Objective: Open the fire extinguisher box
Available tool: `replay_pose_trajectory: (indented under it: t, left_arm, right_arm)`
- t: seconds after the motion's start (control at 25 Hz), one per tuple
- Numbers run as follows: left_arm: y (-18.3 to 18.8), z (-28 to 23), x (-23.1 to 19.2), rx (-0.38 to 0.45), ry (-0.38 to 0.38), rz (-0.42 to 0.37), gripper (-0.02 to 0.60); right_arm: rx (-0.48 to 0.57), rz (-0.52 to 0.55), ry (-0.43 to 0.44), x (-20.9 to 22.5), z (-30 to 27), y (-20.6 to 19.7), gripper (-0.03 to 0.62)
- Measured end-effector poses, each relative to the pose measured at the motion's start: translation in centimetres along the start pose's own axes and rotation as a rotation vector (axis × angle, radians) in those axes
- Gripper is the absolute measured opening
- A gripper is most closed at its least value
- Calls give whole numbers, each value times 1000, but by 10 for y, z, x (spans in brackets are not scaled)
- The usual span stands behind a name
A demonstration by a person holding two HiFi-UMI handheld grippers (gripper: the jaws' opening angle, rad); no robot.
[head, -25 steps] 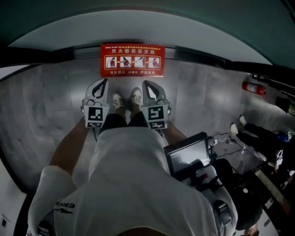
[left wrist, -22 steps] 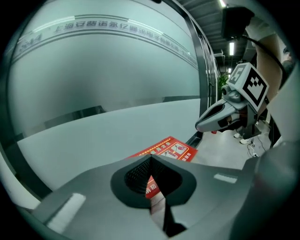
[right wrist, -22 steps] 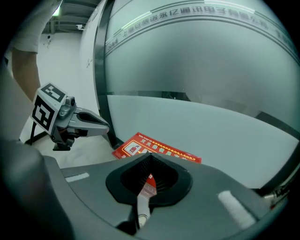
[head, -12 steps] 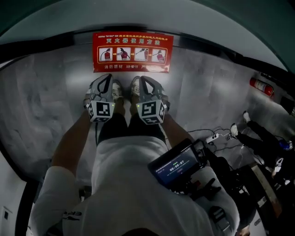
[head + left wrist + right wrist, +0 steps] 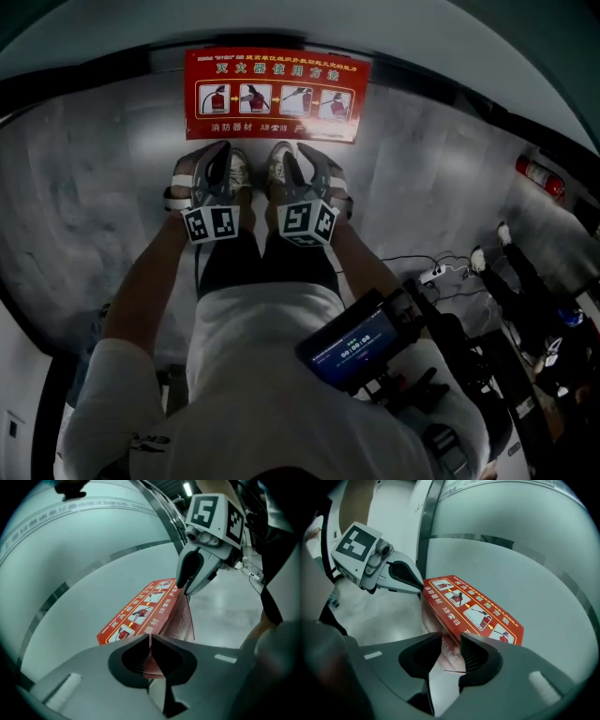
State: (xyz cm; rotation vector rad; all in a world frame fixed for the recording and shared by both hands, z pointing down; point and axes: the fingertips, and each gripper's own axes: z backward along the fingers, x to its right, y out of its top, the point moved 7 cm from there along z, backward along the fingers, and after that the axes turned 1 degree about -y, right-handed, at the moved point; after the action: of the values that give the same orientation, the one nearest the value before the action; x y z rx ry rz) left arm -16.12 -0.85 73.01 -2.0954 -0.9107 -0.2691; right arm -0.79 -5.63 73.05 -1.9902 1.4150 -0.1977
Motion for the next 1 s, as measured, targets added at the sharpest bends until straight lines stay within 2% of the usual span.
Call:
replay_pose_trajectory:
  t: [0.04, 0.12, 0.2, 0.4, 0.64, 0.72, 1.0]
  left_arm:
    - [-1, -2, 4, 2, 1, -49, 27]
    - [-3, -4, 12, 2, -5, -134, 149]
    - [-6, -9, 16, -2, -3, -196, 211]
    - [-13, -22, 19, -29, 47, -298, 278]
    - [-13, -37, 7, -33, 119, -324, 285]
    - [-12, -39, 4, -34, 134, -318, 266]
    - [-12, -33, 3, -37, 124, -287, 213]
  right_arm:
    - [-4, 51, -4, -2, -2, -2, 160]
    - [-9, 165, -22, -6, -5, -5, 212]
    - [-19, 270, -47, -8, -10, -11, 243]
    - [-58, 399, -115, -2, -24, -23, 259]
    - [-72, 515, -216, 5, -35, -26, 251]
    - [-71, 526, -248, 8, -36, -24, 205]
    - [-79, 496, -218, 11, -29, -21, 189]
